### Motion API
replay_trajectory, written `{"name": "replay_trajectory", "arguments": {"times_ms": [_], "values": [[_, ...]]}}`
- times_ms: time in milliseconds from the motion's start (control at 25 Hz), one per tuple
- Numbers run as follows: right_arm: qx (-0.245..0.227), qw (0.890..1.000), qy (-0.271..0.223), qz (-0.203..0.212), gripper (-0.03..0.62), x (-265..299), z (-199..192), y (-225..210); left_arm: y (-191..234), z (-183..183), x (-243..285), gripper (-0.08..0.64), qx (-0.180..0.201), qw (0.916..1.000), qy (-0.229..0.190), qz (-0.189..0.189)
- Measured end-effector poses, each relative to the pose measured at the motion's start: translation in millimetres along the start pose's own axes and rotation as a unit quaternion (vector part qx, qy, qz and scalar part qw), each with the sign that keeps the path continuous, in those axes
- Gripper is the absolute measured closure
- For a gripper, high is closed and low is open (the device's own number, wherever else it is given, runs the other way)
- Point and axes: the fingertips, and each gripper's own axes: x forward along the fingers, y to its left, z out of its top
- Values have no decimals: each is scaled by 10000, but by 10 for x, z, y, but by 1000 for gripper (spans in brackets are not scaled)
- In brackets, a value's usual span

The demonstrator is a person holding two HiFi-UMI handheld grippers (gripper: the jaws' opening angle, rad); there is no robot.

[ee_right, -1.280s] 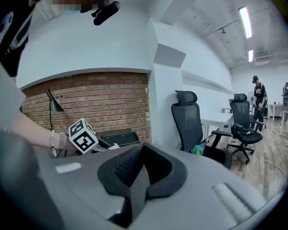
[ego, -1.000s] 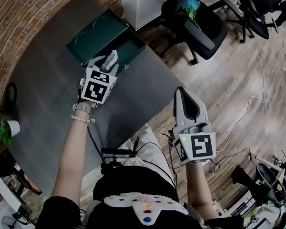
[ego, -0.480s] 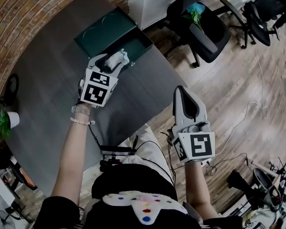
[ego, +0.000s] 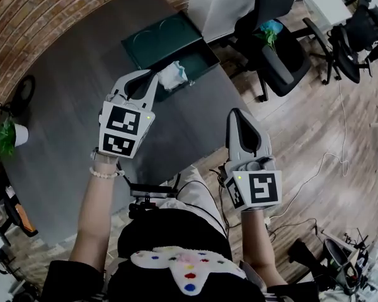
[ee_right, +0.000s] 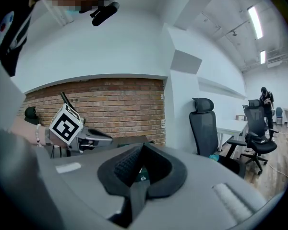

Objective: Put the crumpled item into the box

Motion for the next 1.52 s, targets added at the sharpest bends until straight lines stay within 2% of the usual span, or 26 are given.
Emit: {"name": "replay_trajectory", "arguments": {"times_ms": [360, 680, 920, 1080, 1280, 1520], "values": [[-143, 9990, -197, 379, 583, -40, 233, 400, 9, 341, -819, 551, -120, 9970, -703, 288], [-188, 9979, -295, 552, 583, -57, 360, 640, -10, 445, -1416, 554, -225, 9930, -1082, 422], [-236, 9969, -300, 686, 583, -74, 401, 784, -61, 445, -1687, 554, -106, 9921, -1161, 458], [-280, 9963, -280, 766, 583, -100, 402, 863, -99, 411, -1797, 554, -176, 9913, -1221, 469], [-341, 9958, -298, 801, 583, -128, 423, 927, -107, 434, -1857, 554, -300, 9902, -1290, 445], [-352, 9957, -309, 800, 583, -144, 429, 954, -144, 447, -1849, 554, -248, 9905, -1312, 337]]}}
